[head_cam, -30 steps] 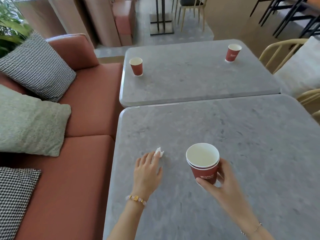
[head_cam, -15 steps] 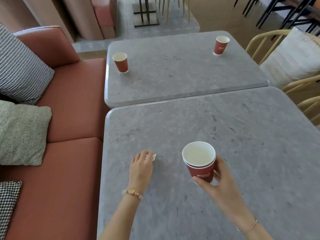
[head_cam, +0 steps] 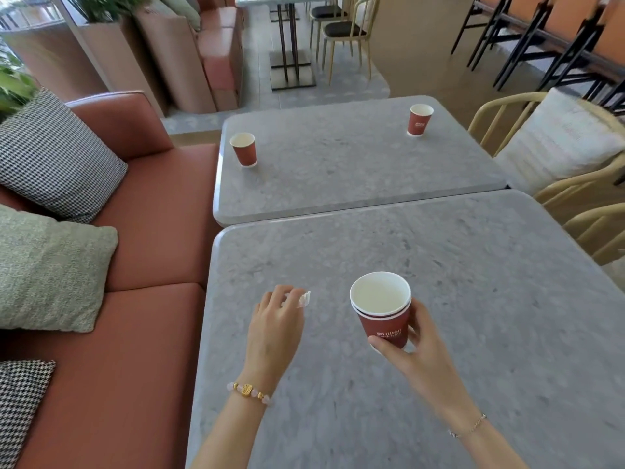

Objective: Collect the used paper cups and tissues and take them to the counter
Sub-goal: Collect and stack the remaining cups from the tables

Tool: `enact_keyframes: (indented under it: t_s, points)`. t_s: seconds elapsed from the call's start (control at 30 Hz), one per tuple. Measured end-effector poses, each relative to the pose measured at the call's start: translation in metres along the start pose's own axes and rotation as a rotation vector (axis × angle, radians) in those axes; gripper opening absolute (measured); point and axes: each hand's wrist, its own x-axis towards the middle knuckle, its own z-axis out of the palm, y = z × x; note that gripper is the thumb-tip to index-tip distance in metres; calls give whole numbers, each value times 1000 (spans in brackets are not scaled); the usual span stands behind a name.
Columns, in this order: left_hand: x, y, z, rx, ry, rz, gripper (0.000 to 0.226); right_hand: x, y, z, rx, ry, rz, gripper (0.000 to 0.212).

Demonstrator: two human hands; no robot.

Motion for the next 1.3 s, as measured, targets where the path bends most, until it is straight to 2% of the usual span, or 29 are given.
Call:
enact_keyframes:
  t_s: [0.23,0.53,0.7,1.17,1.3]
  points:
    - [-11,45,-28,-112,123,-4,24,-6,-8,-16,11,-15,-66,62]
    - [-34,91,-37,-299,177,-151,25,-12,-7,-43,40,-49,-103,63]
    - [-47,110,-35,-343,196,-144,22,-24,-6,-58,41,-52,-102,63]
    - [-78,144,-34,-558,24,115,26,-128,-6,-84,39,308,-43,63]
    - [-93,159,-30,-649,-57,159,12,-167,-1,-85,23,407,-18,60]
